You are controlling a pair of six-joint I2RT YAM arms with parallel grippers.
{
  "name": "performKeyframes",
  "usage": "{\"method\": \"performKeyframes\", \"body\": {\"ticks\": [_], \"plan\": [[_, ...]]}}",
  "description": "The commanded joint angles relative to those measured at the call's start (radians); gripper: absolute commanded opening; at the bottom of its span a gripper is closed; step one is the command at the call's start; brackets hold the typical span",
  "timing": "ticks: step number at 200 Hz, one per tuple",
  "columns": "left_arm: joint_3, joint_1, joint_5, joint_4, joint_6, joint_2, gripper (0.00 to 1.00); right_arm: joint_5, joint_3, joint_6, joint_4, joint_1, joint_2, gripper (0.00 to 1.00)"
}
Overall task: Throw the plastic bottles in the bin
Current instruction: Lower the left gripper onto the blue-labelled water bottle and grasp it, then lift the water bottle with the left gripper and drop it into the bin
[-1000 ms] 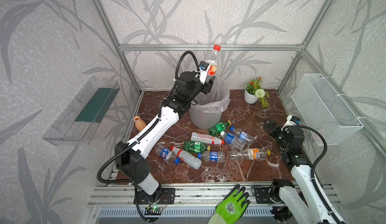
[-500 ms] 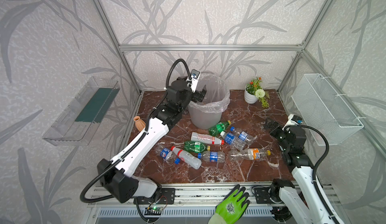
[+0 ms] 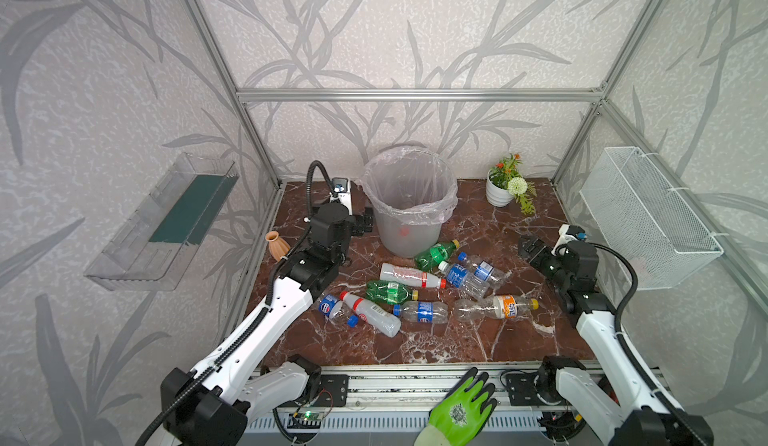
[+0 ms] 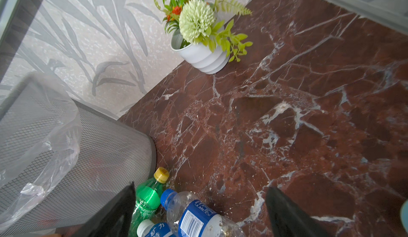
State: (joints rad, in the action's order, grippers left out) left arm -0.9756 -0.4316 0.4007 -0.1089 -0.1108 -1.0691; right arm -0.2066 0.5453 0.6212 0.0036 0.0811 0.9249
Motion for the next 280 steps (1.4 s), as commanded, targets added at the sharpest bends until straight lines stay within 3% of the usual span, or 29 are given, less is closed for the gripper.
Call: {"method": "performKeyframes", "body": {"ticks": [1, 37, 83, 131, 183, 234, 280], "plan": [[0.073, 0.045, 0.115, -0.113, -0.234, 0.098, 0.99, -0.058, 0.06, 0.01, 0.029, -0.036, 0.049, 0.91], [0.181, 0.102, 0.182, -0.33, -0.506, 0.222, 0.99, -0.015, 0.086, 0.007, 0.062, -0.118, 0.116, 0.91], [0.198, 0.121, 0.09, -0.779, -0.922, 0.274, 0.97, -0.003, 0.092, 0.011, 0.101, -0.143, 0.174, 0.91], [0.377, 0.123, -0.079, -0.755, -1.139, 0.332, 0.89, 0.004, 0.089, 0.004, 0.107, -0.143, 0.183, 0.91], [0.445, 0.143, -0.199, -0.602, -1.113, 0.18, 0.88, 0.025, 0.09, -0.024, 0.075, -0.142, 0.164, 0.92], [0.512, 0.22, -0.288, -0.449, -1.058, 0.056, 0.85, 0.045, 0.085, -0.028, 0.061, -0.143, 0.151, 0.92], [0.552, 0.268, -0.34, -0.331, -1.003, 0.034, 0.69, 0.049, 0.084, -0.029, 0.058, -0.142, 0.141, 0.93]]}}
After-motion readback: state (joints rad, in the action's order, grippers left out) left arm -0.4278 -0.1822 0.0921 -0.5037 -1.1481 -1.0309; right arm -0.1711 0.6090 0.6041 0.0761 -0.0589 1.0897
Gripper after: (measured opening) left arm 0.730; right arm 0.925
